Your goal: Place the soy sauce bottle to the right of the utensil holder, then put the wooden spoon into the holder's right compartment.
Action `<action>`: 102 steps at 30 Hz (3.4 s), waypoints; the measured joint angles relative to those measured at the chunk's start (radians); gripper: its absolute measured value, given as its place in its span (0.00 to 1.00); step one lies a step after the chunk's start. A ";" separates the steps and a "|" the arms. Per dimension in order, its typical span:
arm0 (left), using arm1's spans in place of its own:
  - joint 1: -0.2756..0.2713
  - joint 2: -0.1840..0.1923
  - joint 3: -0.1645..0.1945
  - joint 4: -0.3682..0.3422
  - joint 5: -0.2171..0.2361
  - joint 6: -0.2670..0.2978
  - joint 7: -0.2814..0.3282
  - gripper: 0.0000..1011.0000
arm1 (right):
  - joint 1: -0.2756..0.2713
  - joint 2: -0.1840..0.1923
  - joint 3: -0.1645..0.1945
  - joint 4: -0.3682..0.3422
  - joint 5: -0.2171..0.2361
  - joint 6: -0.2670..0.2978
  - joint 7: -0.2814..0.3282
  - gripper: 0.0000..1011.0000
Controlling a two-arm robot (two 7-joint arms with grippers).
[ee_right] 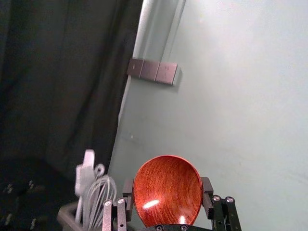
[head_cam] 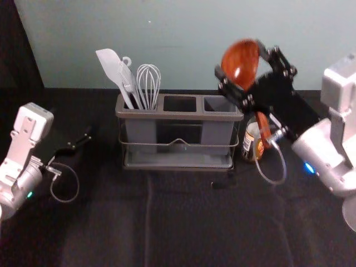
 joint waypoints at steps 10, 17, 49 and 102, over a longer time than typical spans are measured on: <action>0.000 0.000 0.000 0.000 0.000 0.000 0.000 0.99 | 0.175 -0.060 -0.039 0.179 0.086 -0.145 0.032 0.83; 0.000 0.000 0.000 0.000 0.000 0.000 0.000 0.99 | 0.251 -0.103 -0.057 0.298 0.164 -0.238 0.062 0.83; 0.000 0.000 0.000 0.000 0.000 0.000 0.000 0.99 | 0.385 -0.182 -0.058 0.618 0.312 -0.303 0.104 0.83; 0.000 0.000 0.000 0.000 0.000 0.000 0.000 0.99 | 0.307 -0.180 -0.072 0.717 0.270 -0.343 0.134 0.83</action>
